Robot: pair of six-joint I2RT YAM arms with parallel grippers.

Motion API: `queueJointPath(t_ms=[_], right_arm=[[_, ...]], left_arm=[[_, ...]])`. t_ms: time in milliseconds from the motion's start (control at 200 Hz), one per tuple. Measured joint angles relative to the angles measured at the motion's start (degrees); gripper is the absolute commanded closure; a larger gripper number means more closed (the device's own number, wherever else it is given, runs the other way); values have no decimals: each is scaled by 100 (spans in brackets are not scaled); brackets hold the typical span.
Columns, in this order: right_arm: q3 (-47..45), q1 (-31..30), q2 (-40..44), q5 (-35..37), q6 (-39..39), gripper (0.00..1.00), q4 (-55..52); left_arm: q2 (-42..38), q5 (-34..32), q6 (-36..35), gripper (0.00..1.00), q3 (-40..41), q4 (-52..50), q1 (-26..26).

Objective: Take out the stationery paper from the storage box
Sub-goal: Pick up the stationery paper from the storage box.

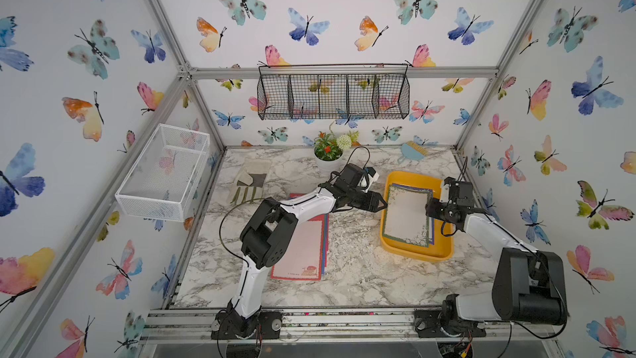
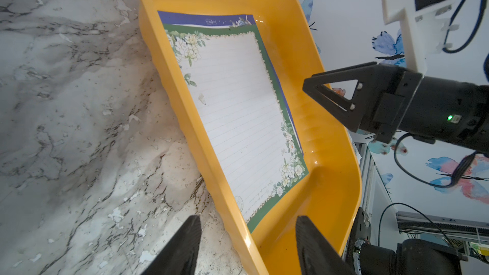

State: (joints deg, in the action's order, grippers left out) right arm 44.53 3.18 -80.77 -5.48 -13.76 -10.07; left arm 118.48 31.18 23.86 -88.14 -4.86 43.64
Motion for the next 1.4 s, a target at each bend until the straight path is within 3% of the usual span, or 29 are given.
queueJointPath(t_ms=[1086, 1401], right_arm=[[-186, 177, -778, -570, -170, 55, 337], [-186, 177, -778, -614, -188, 46, 332]], left_arm=[[369, 184, 240, 43, -2, -13, 17], [514, 262, 317, 43, -2, -15, 35]])
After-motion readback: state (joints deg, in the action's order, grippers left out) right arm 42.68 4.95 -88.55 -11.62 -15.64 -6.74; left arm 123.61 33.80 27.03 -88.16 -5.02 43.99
